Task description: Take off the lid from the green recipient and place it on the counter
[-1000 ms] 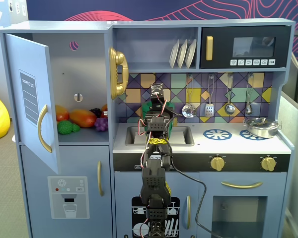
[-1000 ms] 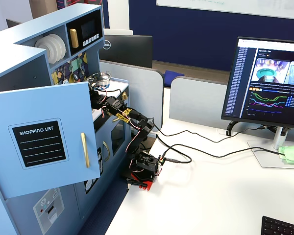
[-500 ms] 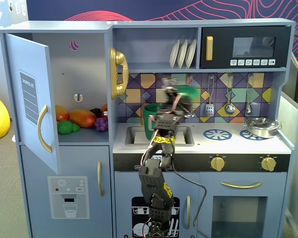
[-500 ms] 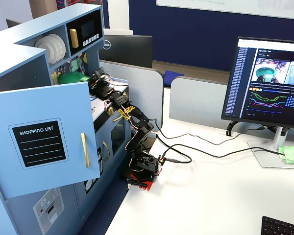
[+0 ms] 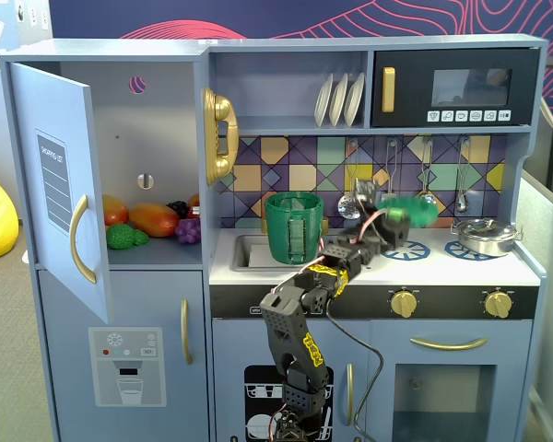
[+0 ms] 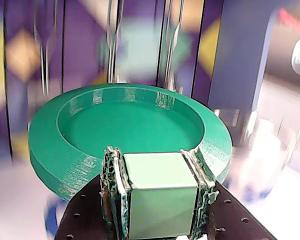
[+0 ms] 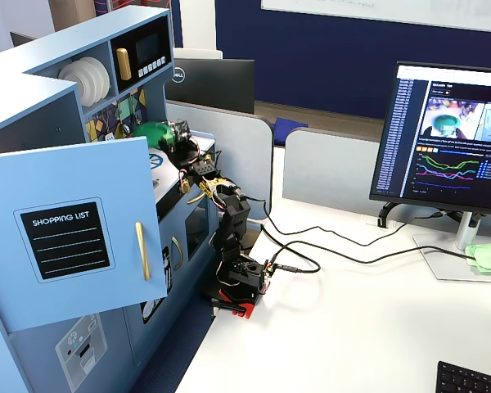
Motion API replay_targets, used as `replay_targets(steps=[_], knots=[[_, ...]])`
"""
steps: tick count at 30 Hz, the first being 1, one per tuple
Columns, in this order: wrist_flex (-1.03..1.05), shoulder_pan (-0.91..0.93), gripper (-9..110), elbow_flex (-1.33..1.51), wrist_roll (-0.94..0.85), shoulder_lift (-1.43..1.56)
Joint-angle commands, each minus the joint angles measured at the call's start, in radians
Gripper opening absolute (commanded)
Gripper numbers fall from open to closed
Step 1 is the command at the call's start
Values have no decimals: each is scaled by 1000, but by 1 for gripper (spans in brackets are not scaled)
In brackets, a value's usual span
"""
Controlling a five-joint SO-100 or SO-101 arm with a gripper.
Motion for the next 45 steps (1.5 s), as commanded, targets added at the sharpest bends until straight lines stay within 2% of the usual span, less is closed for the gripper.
replay_targets(steps=[1, 18, 22, 25, 29, 34, 38, 41, 45], knots=[[-92, 23, 0, 37, -12, -14], [-152, -3, 0, 213, -37, -48], [-118, -5, 17, 196, -17, -15], [-81, -17, 22, 163, -9, 57], [164, -35, 22, 97, -11, 279], [719, -101, 19, 77, 2, 594], [1124, -232, 15, 190, -21, 827], [1267, -310, 13, 356, -49, 954], [1281, -394, 7, 627, -74, 1062]])
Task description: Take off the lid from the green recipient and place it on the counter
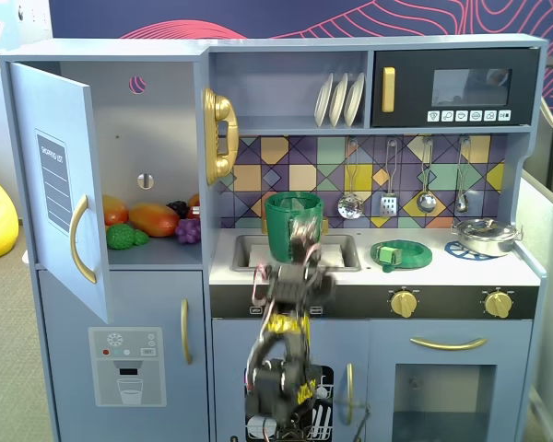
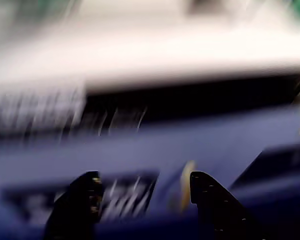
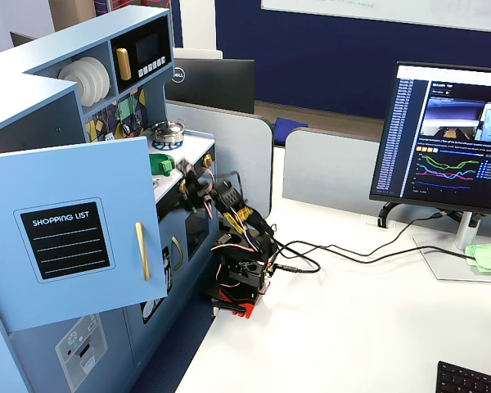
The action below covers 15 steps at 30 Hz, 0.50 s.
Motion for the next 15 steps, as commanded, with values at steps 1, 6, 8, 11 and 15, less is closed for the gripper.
replay_targets(steps=[1, 6, 8, 11, 15], knots=[[26, -94, 7, 244, -9, 115], [-12, -207, 1, 476, 81, 181], [-8, -230, 0, 551, 103, 215], [35, -256, 0, 629, 141, 281], [91, -278, 0, 646, 235, 281]])
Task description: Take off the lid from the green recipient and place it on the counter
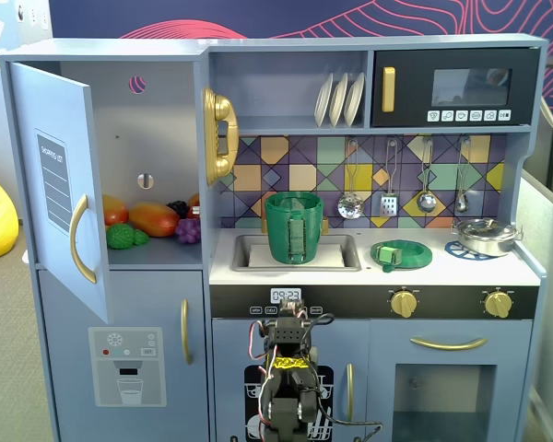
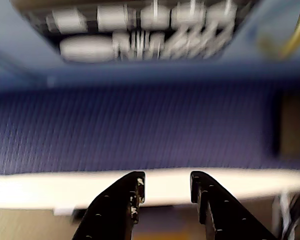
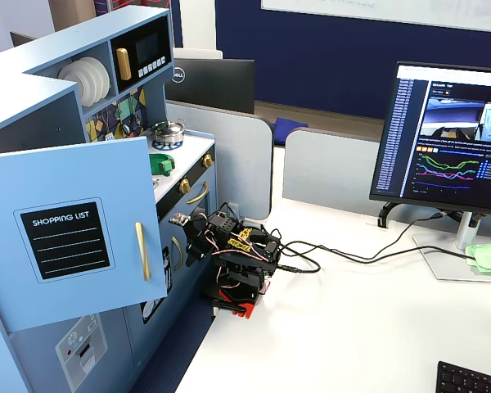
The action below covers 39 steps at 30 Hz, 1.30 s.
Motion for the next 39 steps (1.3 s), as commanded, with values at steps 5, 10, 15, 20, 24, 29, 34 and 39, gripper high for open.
replay_targets(steps=[5, 10, 15, 20, 24, 29, 34, 39], knots=[[225, -15, 0, 37, -40, 18], [328, -3, 0, 37, -32, 18], [348, 3, 1, 37, 103, 20], [348, 18, 1, 37, 101, 20], [348, 18, 1, 37, 101, 20], [348, 18, 1, 37, 101, 20], [348, 18, 1, 37, 101, 20], [348, 18, 1, 37, 101, 20]])
